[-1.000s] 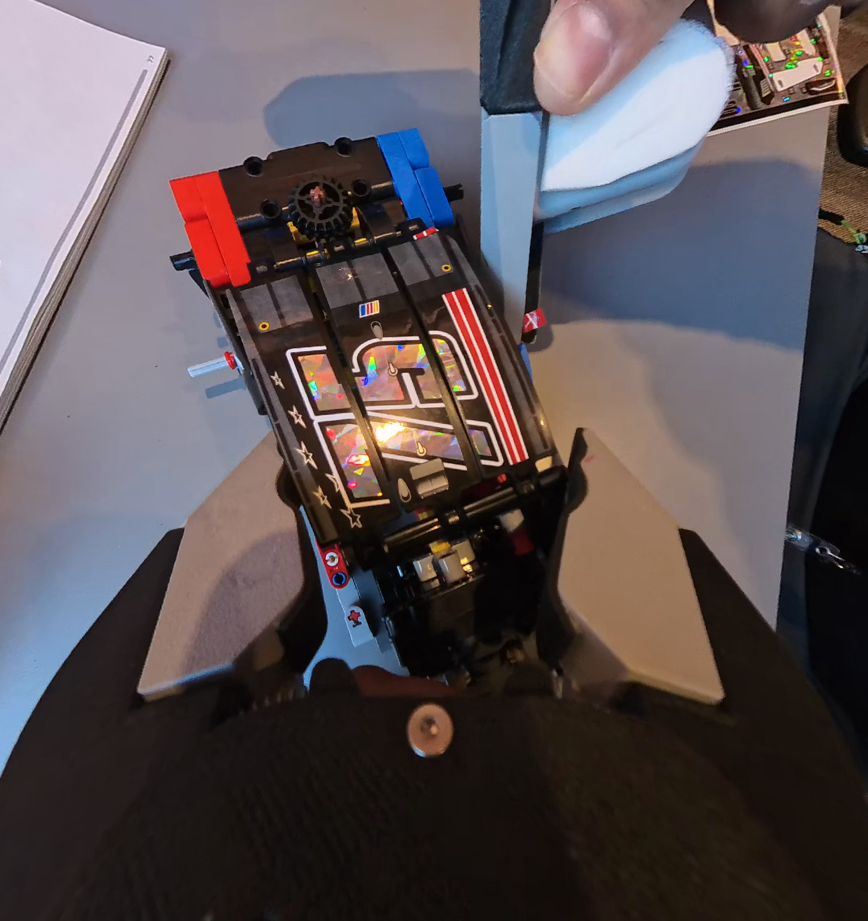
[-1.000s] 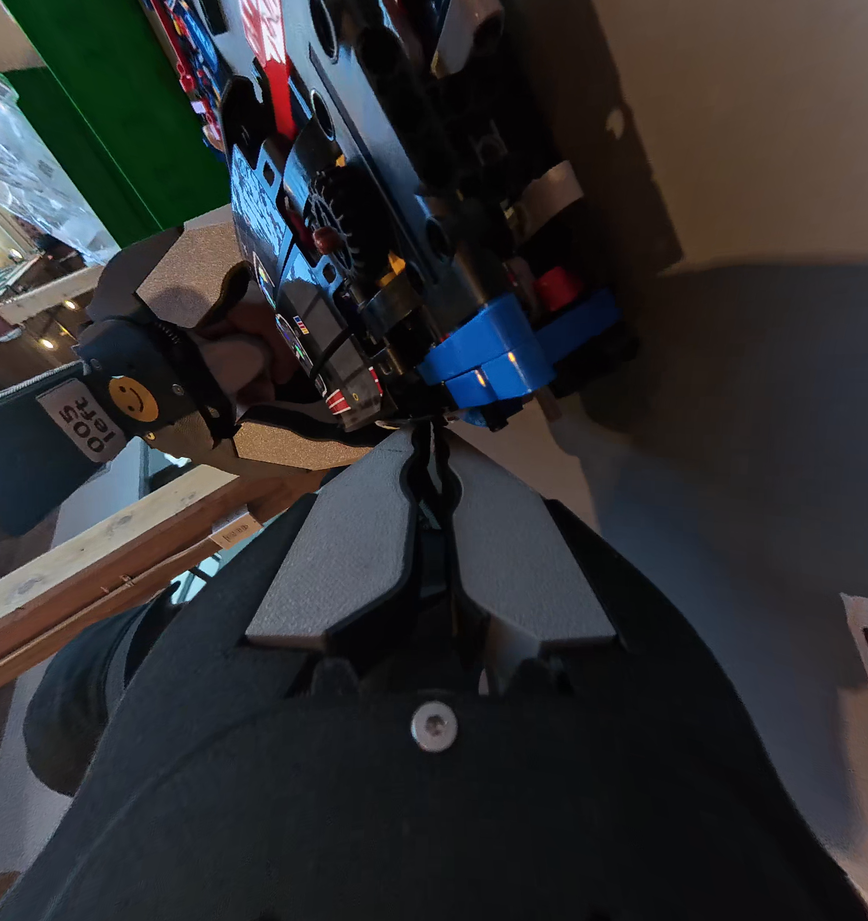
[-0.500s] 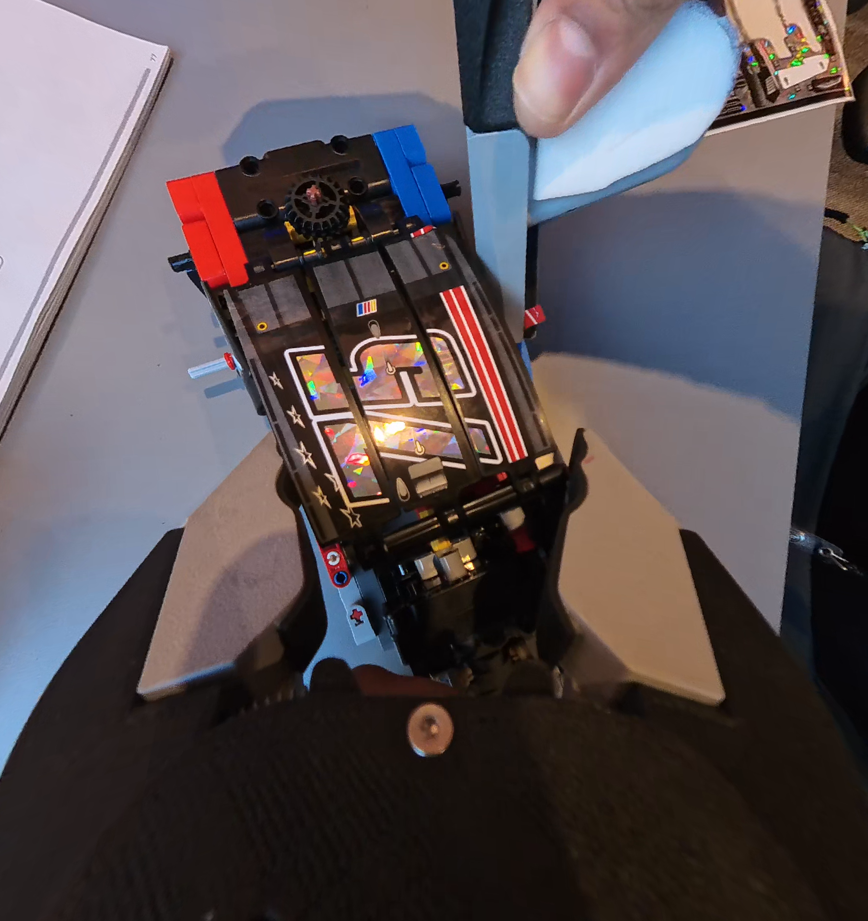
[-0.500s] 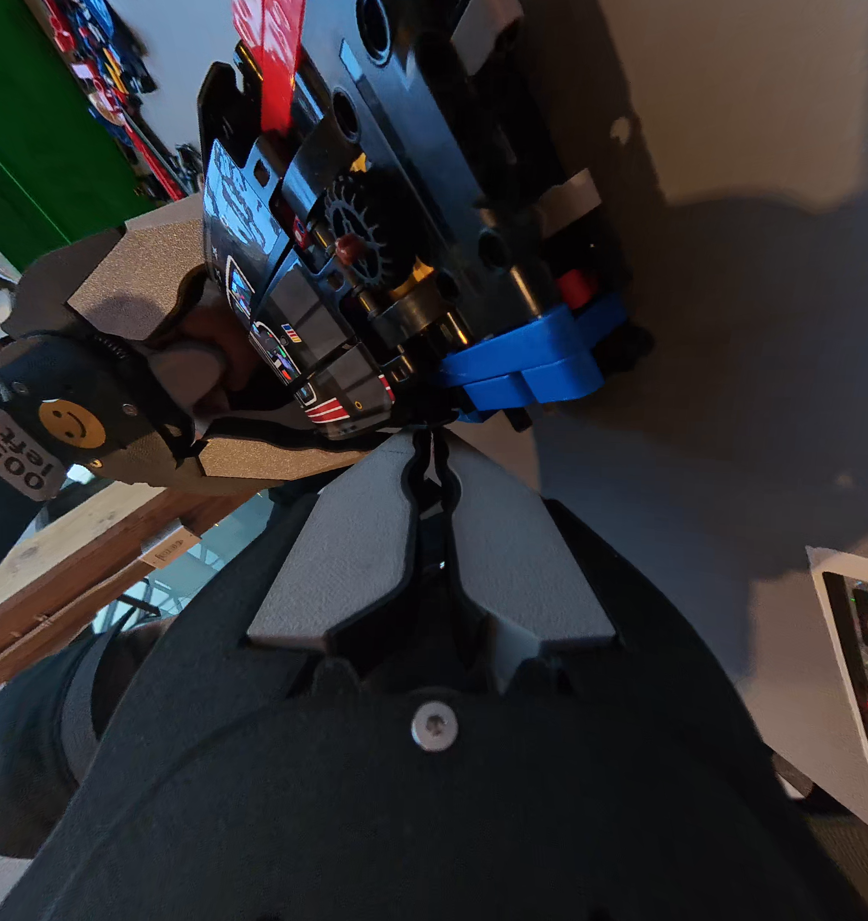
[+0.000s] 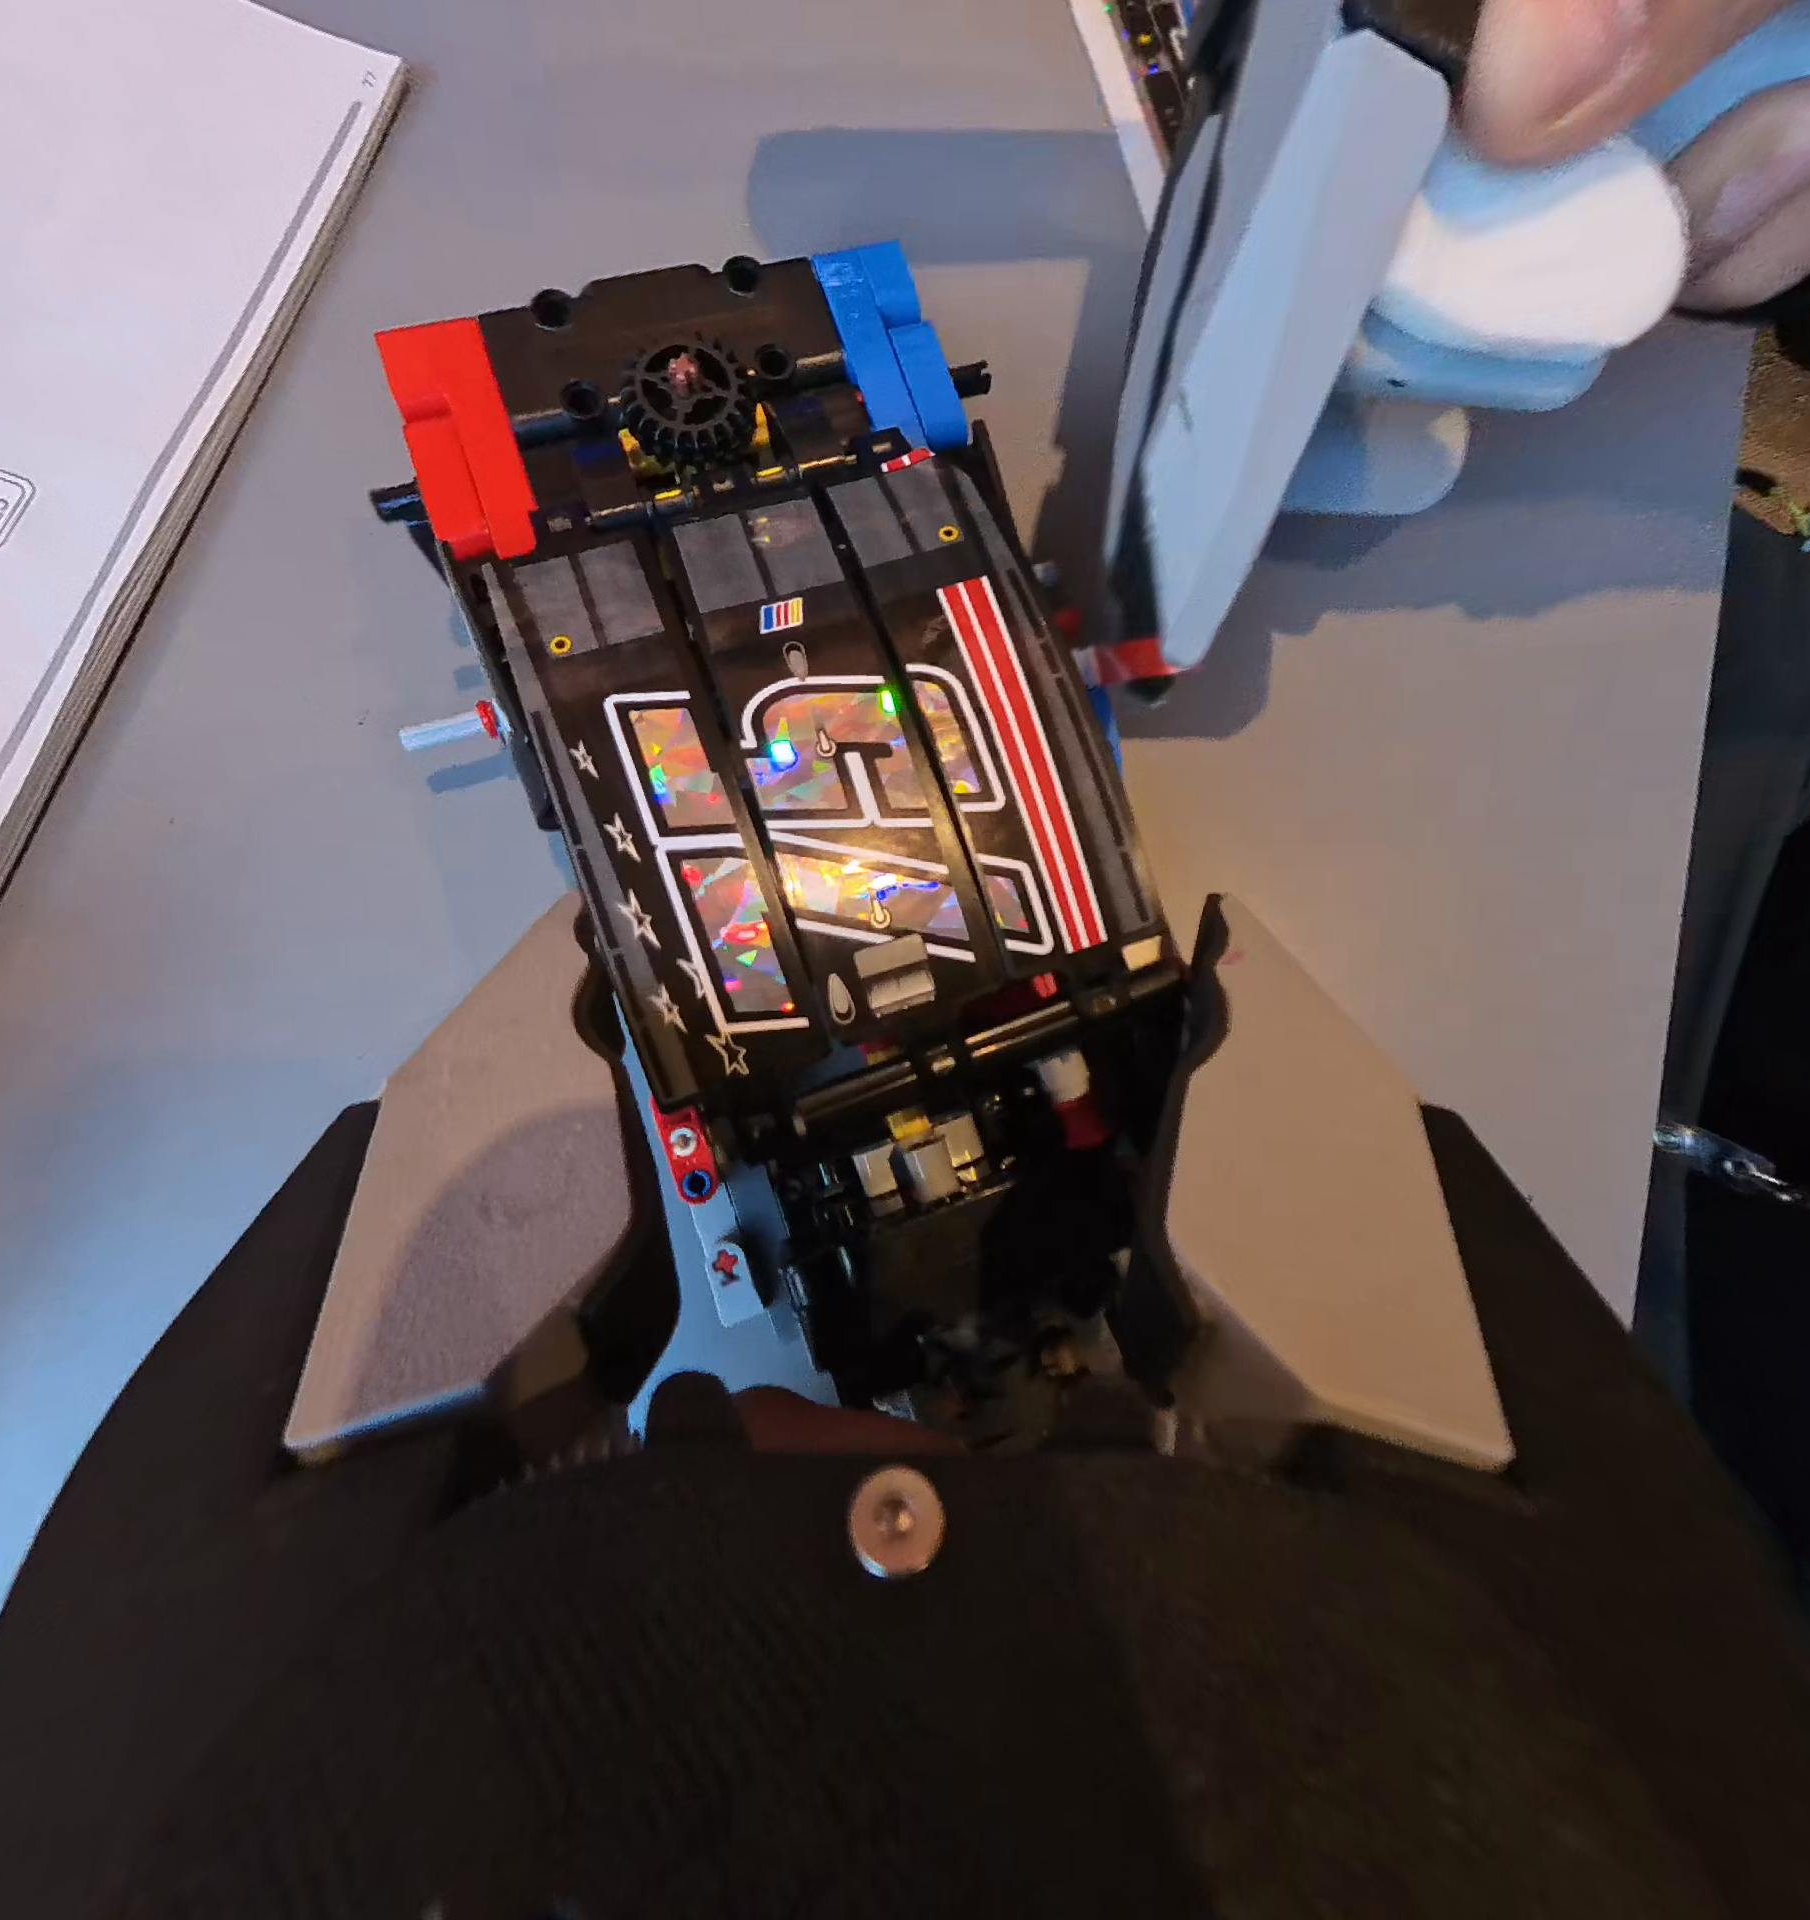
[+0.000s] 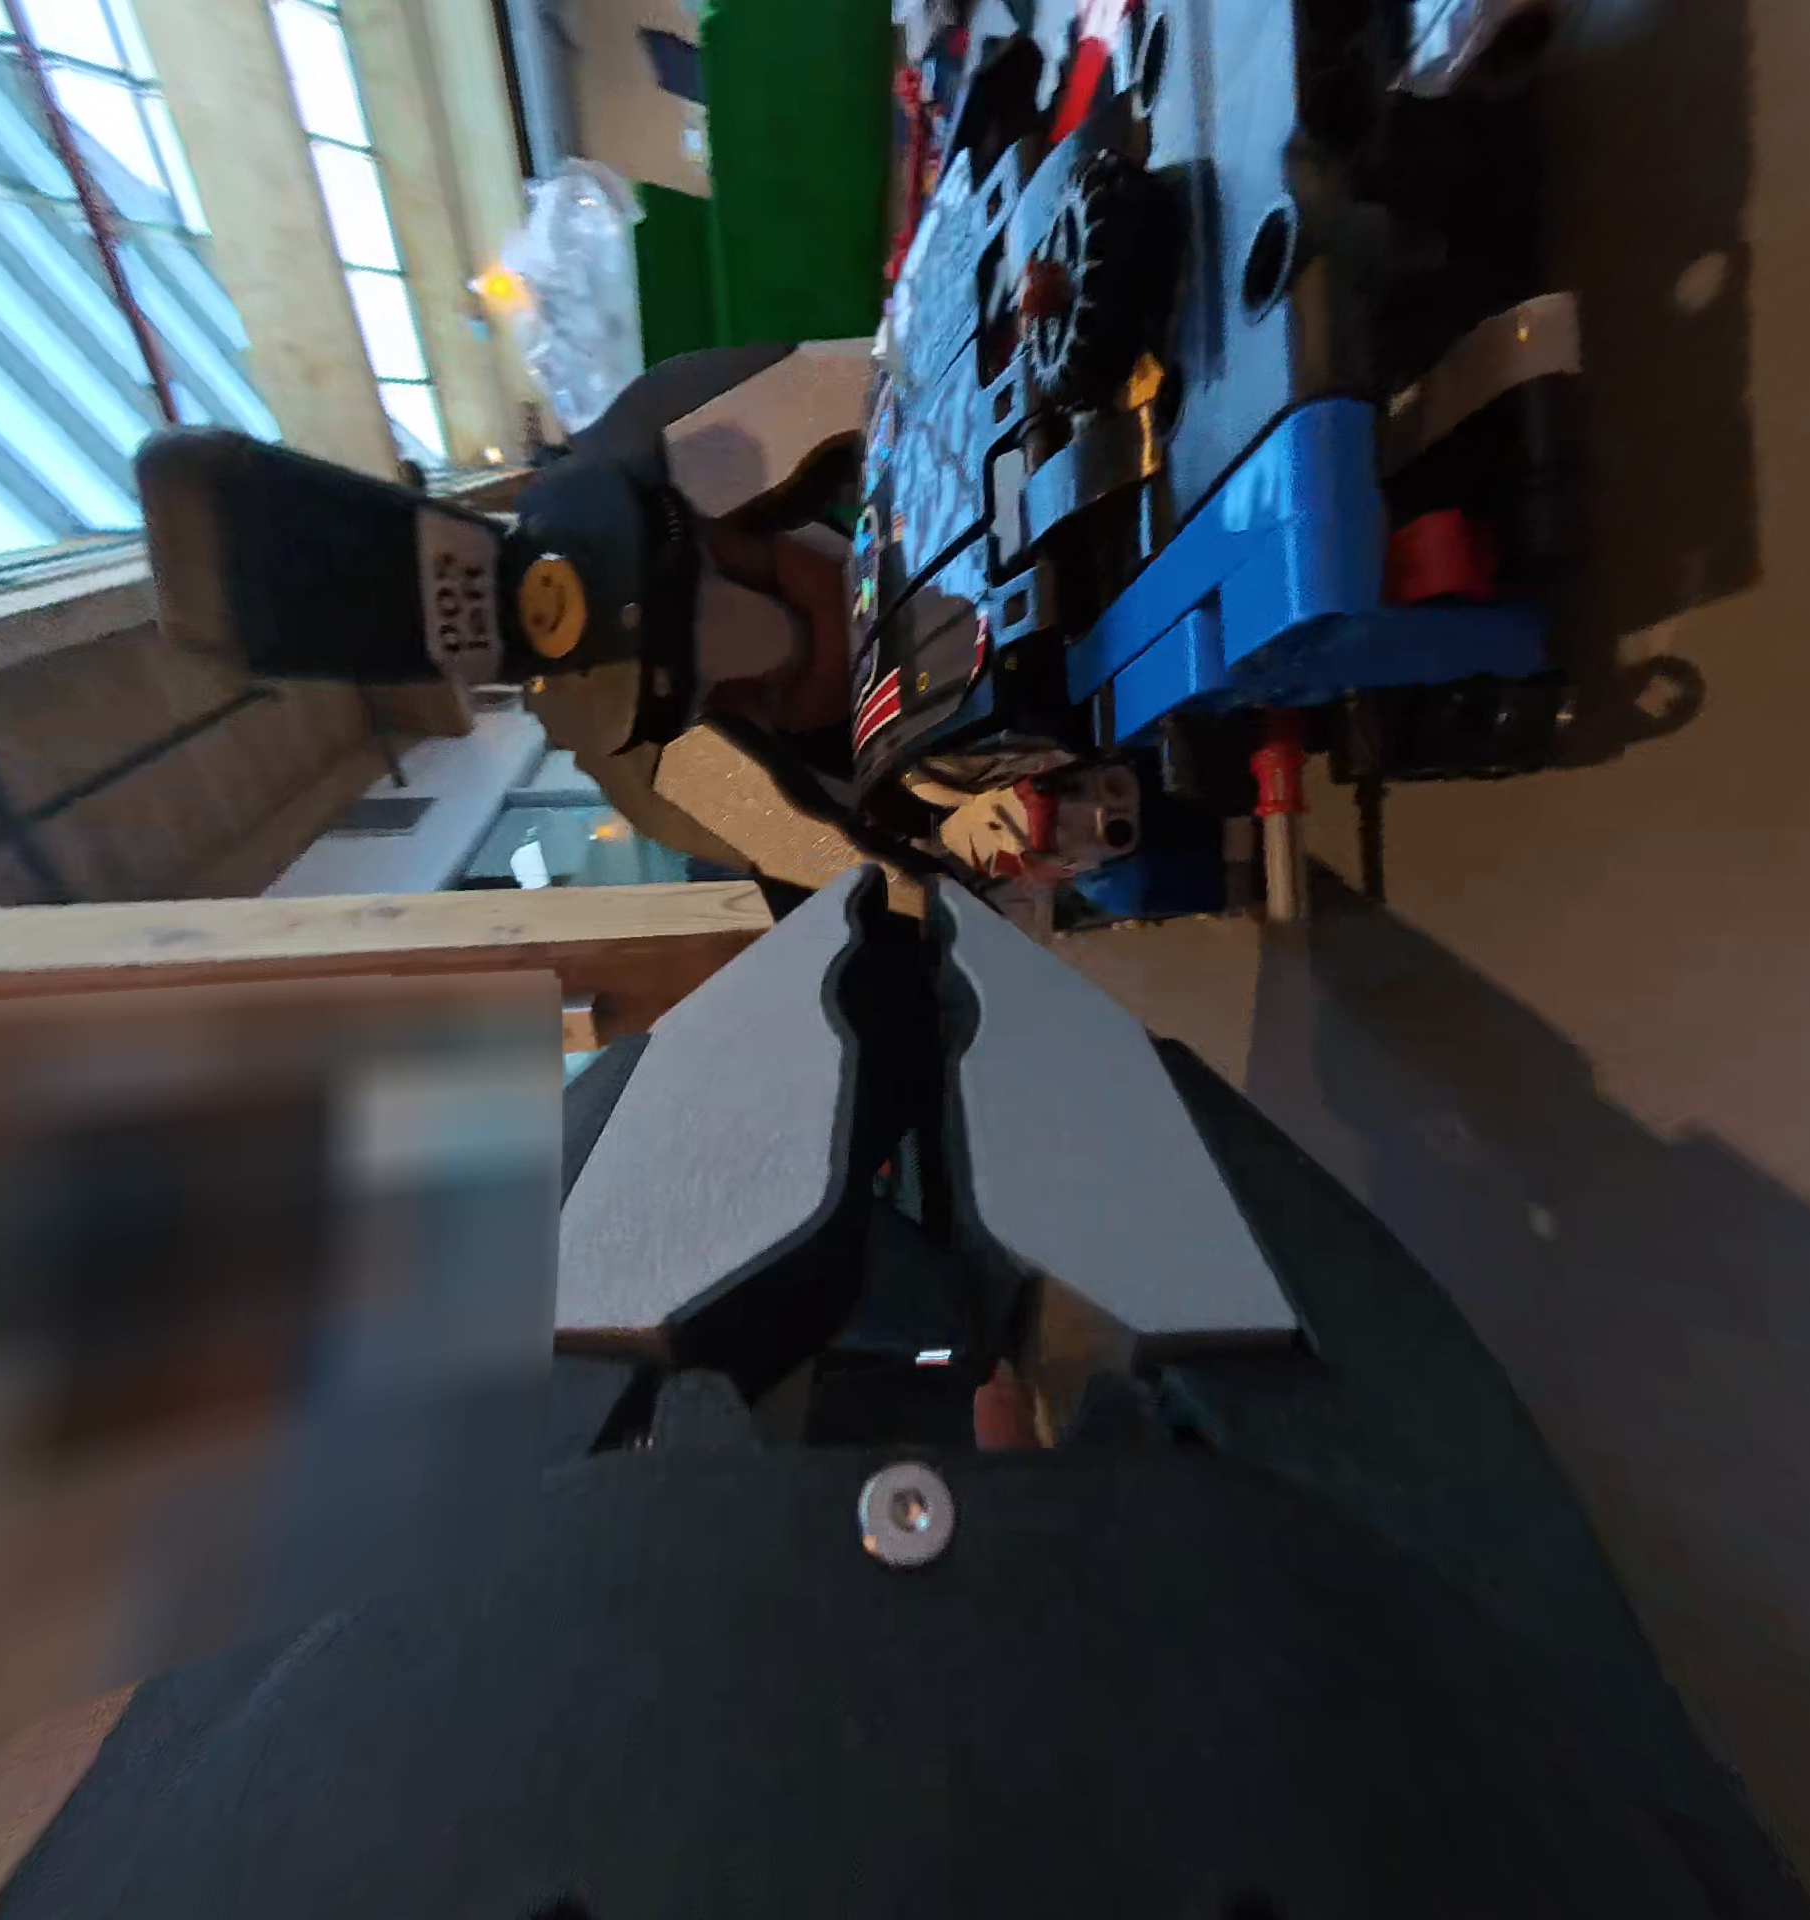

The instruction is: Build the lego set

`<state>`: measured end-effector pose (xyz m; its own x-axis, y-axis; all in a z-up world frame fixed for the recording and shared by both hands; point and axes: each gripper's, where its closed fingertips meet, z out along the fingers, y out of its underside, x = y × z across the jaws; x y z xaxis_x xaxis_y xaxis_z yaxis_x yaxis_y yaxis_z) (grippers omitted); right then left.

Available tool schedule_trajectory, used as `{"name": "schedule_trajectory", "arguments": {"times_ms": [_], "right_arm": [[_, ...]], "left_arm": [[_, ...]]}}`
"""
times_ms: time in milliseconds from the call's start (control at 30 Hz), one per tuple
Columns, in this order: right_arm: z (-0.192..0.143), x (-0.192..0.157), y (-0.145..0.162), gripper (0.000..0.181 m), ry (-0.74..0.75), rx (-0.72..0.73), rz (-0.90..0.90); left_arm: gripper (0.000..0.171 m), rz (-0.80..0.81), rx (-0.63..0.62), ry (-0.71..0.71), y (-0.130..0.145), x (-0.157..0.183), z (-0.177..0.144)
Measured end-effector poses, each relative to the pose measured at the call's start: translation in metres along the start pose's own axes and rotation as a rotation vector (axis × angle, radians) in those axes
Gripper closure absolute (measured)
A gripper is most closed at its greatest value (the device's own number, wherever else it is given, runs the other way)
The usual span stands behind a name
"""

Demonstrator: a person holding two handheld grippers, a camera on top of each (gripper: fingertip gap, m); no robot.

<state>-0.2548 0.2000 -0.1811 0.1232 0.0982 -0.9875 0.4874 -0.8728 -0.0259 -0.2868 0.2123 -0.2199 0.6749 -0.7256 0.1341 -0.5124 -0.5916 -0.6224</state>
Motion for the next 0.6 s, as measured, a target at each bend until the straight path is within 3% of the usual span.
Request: {"name": "schedule_trajectory", "arguments": {"times_ms": [133, 200, 333, 467, 600], "right_arm": [[-0.007, 0.007, 0.01, 0.153, -0.045, 0.017, -0.044], [-0.007, 0.013, 0.013, 0.149, -0.076, 0.021, -0.011], [-0.005, 0.008, 0.022, 0.168, -0.131, -0.03, -0.064], [-0.005, -0.016, 0.033, 0.174, -0.193, -0.05, -0.279], [-0.011, -0.01, 0.032, 0.177, -0.043, -0.028, -0.588]], "left_arm": [[0.063, -0.012, 0.008, 0.023, 0.0, 0.001, 0.001], [0.063, -0.022, 0.014, 0.04, 0.0, 0.001, 0.002], [0.063, -0.012, 0.002, 0.022, 0.001, 0.001, 0.001], [0.067, -0.007, 0.007, 0.067, 0.002, 0.007, -0.005], [0.086, -0.076, 0.17, 0.11, -0.013, 0.006, -0.036]]}}
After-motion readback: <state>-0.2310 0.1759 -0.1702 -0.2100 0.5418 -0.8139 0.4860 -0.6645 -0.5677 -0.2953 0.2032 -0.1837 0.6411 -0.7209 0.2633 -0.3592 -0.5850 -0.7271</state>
